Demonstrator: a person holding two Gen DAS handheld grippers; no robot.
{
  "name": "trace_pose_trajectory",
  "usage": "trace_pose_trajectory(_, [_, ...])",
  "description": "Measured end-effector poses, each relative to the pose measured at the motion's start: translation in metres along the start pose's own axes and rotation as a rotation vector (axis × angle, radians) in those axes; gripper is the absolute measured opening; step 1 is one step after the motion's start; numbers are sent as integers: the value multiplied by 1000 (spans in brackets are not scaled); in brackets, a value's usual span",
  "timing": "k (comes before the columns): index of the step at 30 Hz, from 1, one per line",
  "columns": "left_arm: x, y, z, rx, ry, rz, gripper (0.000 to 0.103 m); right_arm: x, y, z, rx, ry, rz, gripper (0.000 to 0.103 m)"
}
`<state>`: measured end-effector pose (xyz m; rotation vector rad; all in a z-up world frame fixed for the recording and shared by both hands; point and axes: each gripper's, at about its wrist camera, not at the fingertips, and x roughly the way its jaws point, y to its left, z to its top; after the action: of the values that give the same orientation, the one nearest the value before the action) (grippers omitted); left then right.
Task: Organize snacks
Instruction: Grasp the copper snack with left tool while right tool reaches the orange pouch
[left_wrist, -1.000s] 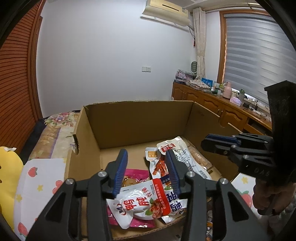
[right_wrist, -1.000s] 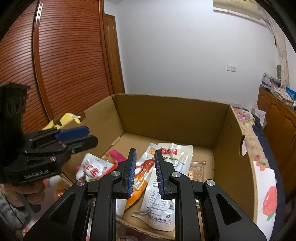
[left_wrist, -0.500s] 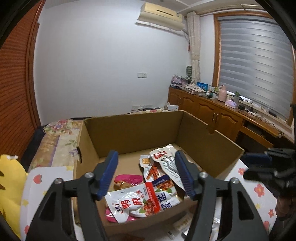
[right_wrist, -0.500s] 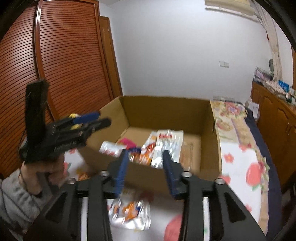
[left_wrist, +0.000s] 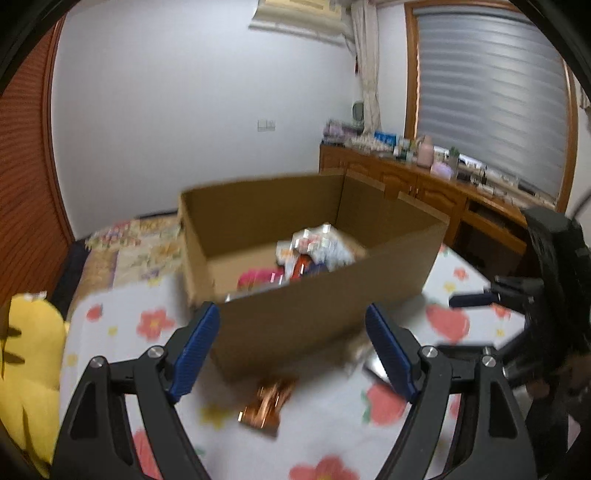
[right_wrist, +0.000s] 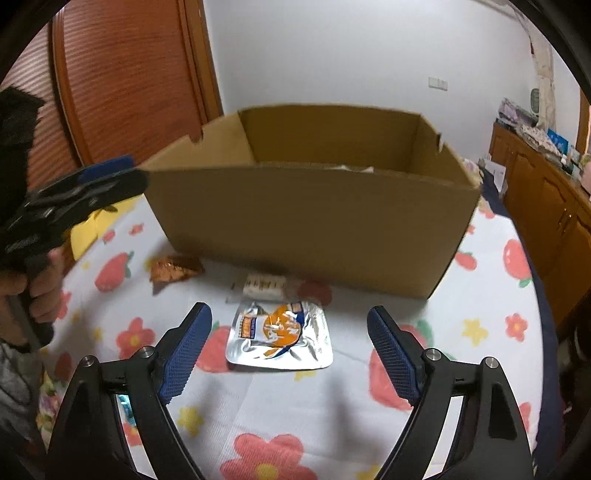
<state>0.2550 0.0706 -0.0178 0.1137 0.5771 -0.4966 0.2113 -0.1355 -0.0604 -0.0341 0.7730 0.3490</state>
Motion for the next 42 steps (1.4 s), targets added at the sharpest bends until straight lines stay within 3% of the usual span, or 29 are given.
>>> trace_pose_trajectory(8, [23,18,-45,5,149,-4,82,36,5,-5,-1,102,-8,88])
trace_pose_trajectory(16, [47,23,-54,2,247,-66,80,57,11,-10,-20,155,-14,88])
trace_pose_trajectory(23, [56,30,-58,-25,277,-88,52,65,23,-14,-78,155,-75,88])
trace_pose_trajectory(29, [59,37,-58,-75,295,-119,45,68,27,-14,-90,147,-61,89])
trace_pose_trajectory(36, [59,36,-58,-62,296,-144,33,67,24,-16,-91,146,-60,89])
trace_pose_trajectory(38, [58,35,-58,-64,295,-160,21,67,25,-16,-92,146,-61,89])
trace_pose_trajectory(42, [50,32,-57,-41,261,-179,15,69,24,-15,-89,147,-67,89])
